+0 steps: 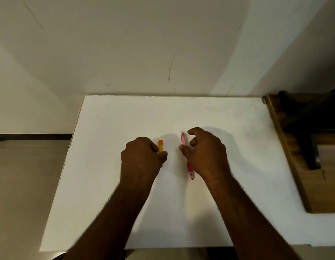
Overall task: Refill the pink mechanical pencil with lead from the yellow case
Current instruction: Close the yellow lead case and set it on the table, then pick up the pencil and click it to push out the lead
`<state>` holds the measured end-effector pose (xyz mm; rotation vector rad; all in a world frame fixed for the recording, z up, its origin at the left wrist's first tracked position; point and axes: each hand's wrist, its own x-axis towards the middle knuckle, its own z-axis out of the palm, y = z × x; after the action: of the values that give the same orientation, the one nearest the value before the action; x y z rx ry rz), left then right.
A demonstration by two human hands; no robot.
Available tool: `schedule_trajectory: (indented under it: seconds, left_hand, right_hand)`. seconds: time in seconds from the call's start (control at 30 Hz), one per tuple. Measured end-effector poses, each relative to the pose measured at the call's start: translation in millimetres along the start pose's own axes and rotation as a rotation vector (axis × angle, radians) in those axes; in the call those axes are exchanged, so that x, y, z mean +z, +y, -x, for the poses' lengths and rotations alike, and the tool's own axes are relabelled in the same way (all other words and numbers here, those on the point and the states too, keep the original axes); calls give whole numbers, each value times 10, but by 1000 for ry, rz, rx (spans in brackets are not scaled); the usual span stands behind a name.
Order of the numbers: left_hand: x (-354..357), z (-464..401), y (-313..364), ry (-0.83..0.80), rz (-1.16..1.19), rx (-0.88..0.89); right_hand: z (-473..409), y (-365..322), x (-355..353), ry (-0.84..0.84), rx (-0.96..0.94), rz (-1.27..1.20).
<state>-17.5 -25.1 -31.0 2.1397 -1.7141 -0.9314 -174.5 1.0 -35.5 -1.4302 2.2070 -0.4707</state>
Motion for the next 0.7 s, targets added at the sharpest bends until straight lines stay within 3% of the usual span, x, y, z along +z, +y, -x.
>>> schedule_trajectory:
  seconds: [0.13, 0.23, 0.4, 0.53, 0.6, 0.7]
  left_hand:
    - [31, -16, -27, -7, -71, 29]
    - [36, -27, -26, -11, -113, 39]
    - [11, -43, -16, 12, -150, 72]
    - [-38, -35, -9, 90, -65, 122]
    - [-61, -16, -2, 122, 2, 154]
    - [-71, -11, 15, 121, 83, 153]
  right_hand:
    - [26, -24, 57, -53, 29, 87]
    - [13, -19, 33, -29, 82, -57]
    - [-35, -82, -92, -70, 198, -812]
    - [-34, -142, -244, -247, 166, -1486]
    - [-25, -151, -302, -347, 90, -1691]
    - [-28, -144, -358, -427, 16, -1771]
